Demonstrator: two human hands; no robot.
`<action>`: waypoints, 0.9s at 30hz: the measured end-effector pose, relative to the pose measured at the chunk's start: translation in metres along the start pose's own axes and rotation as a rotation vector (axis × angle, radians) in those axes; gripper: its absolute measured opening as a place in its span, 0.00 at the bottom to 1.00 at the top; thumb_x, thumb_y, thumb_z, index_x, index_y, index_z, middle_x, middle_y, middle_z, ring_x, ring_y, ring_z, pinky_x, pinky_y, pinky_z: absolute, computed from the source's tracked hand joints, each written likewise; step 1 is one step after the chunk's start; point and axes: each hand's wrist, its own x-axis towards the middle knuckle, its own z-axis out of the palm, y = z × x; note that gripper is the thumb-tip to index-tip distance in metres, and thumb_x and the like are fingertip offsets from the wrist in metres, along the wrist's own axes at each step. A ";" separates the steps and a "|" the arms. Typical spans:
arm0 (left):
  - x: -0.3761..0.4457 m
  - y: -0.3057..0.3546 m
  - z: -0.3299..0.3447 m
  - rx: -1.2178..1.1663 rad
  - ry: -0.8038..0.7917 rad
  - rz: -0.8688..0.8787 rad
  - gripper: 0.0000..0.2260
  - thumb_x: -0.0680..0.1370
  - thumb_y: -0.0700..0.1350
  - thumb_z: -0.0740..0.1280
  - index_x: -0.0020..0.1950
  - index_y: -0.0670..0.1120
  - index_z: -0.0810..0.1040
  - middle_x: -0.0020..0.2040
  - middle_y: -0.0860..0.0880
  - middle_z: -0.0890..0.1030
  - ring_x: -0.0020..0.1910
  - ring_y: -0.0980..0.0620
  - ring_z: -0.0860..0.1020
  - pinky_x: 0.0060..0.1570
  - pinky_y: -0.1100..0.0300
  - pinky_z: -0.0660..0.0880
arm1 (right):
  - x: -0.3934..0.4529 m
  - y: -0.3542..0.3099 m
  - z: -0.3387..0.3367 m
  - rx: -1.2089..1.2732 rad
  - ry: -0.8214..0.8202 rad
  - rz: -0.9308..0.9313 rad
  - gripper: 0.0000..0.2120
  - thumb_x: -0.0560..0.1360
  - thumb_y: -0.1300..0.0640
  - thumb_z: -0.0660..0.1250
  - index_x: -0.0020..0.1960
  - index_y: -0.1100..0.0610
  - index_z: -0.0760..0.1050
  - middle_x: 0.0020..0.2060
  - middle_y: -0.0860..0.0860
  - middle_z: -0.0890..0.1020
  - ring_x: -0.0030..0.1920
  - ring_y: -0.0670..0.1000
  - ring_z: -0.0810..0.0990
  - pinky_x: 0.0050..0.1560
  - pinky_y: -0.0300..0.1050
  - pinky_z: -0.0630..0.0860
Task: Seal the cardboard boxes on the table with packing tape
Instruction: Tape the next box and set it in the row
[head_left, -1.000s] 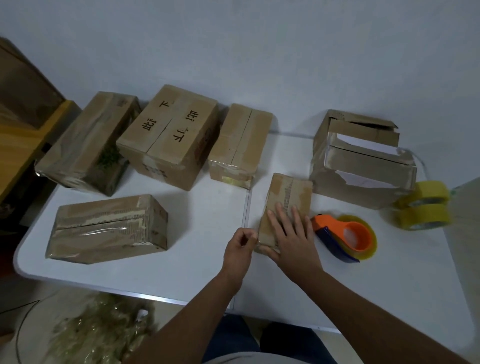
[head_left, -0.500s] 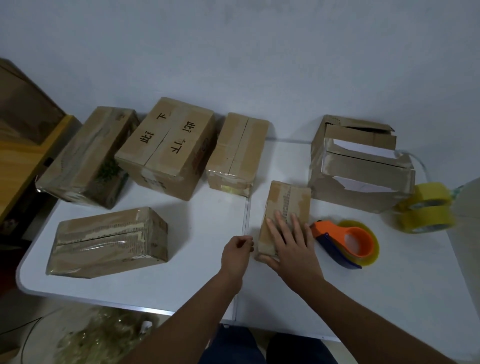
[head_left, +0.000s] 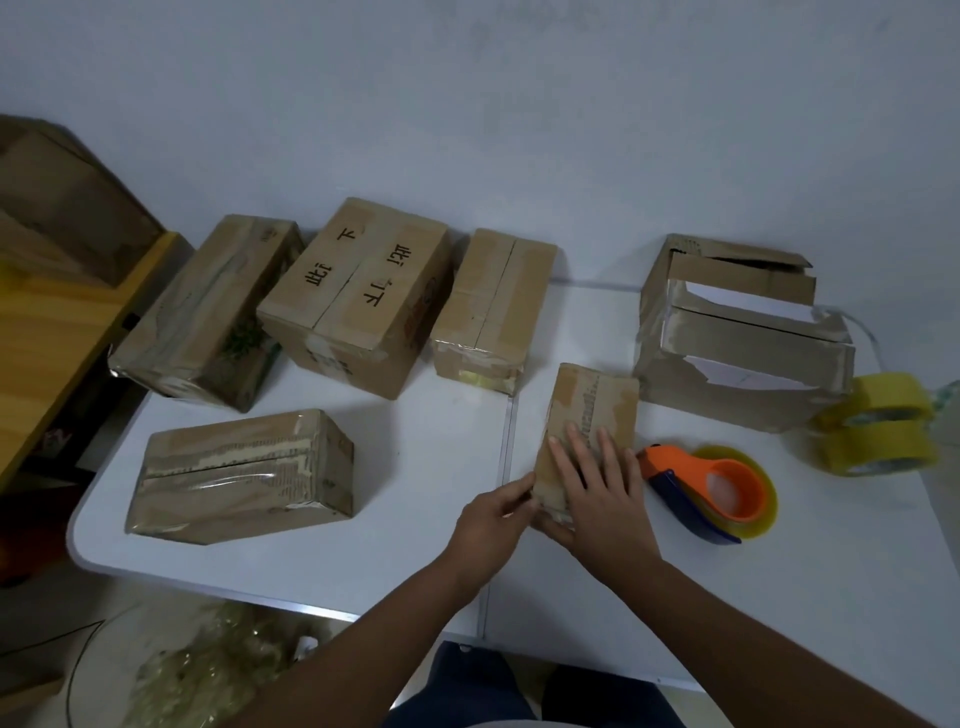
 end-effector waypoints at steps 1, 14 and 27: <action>0.001 -0.001 0.000 -0.059 0.035 -0.002 0.16 0.82 0.47 0.65 0.70 0.55 0.76 0.62 0.60 0.81 0.58 0.65 0.78 0.51 0.77 0.71 | 0.000 0.000 0.000 0.000 -0.004 -0.009 0.44 0.72 0.27 0.55 0.79 0.53 0.57 0.78 0.54 0.57 0.77 0.63 0.54 0.72 0.66 0.55; 0.034 0.021 -0.029 0.555 0.293 0.099 0.27 0.83 0.57 0.58 0.80 0.49 0.58 0.80 0.47 0.59 0.78 0.46 0.59 0.74 0.49 0.59 | 0.002 -0.026 -0.047 0.937 0.112 0.109 0.30 0.81 0.51 0.62 0.79 0.50 0.54 0.78 0.43 0.53 0.73 0.40 0.55 0.73 0.42 0.60; 0.042 0.030 -0.070 1.296 -0.329 0.485 0.38 0.77 0.57 0.70 0.80 0.62 0.50 0.81 0.55 0.36 0.78 0.51 0.37 0.74 0.47 0.40 | 0.016 0.042 -0.043 0.701 -0.065 0.203 0.25 0.79 0.56 0.65 0.75 0.54 0.63 0.75 0.53 0.66 0.73 0.52 0.65 0.70 0.44 0.63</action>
